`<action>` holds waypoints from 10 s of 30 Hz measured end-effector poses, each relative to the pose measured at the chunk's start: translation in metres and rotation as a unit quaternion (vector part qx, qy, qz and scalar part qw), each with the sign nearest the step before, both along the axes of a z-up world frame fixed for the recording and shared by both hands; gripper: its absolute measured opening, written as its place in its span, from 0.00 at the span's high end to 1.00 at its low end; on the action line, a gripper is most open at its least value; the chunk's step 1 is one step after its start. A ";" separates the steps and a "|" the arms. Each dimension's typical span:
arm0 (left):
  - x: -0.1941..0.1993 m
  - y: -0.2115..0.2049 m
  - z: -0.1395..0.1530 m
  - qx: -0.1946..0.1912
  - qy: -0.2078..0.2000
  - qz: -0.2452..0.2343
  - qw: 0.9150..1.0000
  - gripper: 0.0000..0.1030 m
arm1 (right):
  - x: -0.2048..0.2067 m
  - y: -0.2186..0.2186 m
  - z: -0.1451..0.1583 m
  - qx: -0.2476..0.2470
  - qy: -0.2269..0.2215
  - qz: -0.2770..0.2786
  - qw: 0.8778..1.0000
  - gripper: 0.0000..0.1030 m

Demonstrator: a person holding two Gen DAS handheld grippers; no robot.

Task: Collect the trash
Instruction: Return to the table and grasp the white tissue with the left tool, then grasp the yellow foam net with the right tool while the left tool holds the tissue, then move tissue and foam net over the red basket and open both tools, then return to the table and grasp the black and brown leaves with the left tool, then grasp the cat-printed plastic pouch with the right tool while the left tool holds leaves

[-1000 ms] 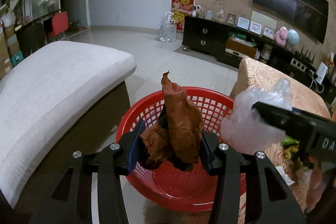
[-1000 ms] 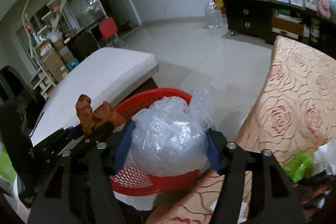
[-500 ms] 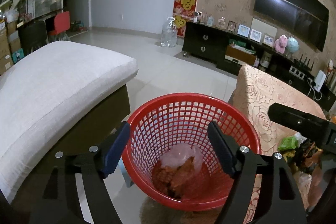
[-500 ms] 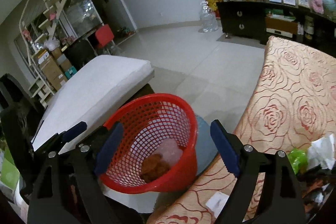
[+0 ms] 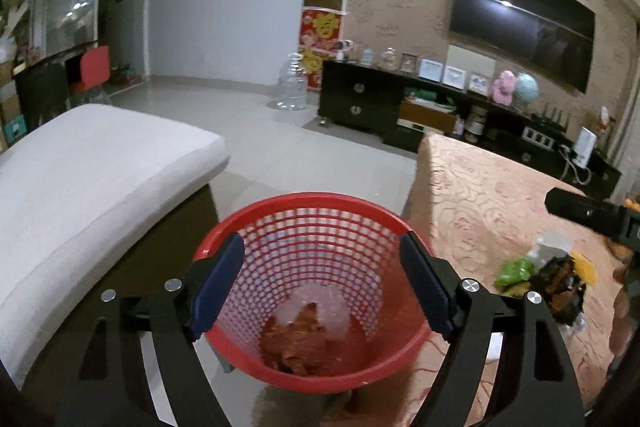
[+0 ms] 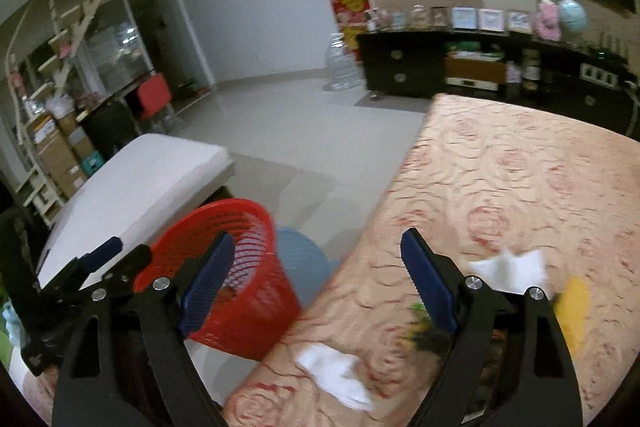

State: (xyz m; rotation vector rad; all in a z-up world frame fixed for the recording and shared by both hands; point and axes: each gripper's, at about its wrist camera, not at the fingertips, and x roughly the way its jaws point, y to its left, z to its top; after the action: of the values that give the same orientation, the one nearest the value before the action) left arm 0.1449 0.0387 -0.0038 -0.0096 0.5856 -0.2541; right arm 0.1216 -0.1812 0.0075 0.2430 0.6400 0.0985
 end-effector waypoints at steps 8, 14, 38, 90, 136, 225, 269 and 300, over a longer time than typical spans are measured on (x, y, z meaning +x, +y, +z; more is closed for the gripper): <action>-0.019 -0.036 -0.005 0.013 -0.003 -0.052 0.999 0.25 | -0.049 -0.053 0.001 -0.001 -0.006 -0.076 0.997 0.17; -0.027 -0.064 -0.014 0.015 0.015 -0.088 0.996 0.25 | -0.083 -0.091 -0.012 0.019 0.010 -0.131 0.991 0.17; -0.023 -0.163 -0.103 0.066 0.160 -0.195 0.965 0.26 | -0.122 -0.143 -0.026 0.048 0.030 -0.185 0.981 0.17; -0.038 -0.125 -0.055 0.048 0.084 -0.171 0.981 0.69 | -0.052 -0.166 -0.103 0.067 0.114 -0.172 0.976 0.59; -0.012 -0.051 0.003 0.041 0.003 -0.029 0.999 0.69 | -0.056 -0.029 -0.012 -0.024 -0.020 -0.012 0.999 0.73; -0.014 -0.104 -0.020 0.055 0.013 -0.104 0.993 0.25 | -0.106 -0.134 -0.032 0.002 0.027 -0.186 0.982 0.26; -0.043 -0.230 -0.055 0.026 0.090 -0.276 0.957 0.64 | -0.110 -0.161 -0.061 0.053 0.070 -0.194 0.977 0.26; -0.030 -0.143 -0.015 -0.004 0.023 -0.197 0.980 0.64 | -0.085 -0.126 -0.112 0.043 0.120 -0.112 0.986 0.58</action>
State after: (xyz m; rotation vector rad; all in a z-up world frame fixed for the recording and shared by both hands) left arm 0.1153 -0.1043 -0.0188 0.0931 0.6309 -0.6430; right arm 0.0366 -0.3077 -0.1041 0.4125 0.8445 -0.1216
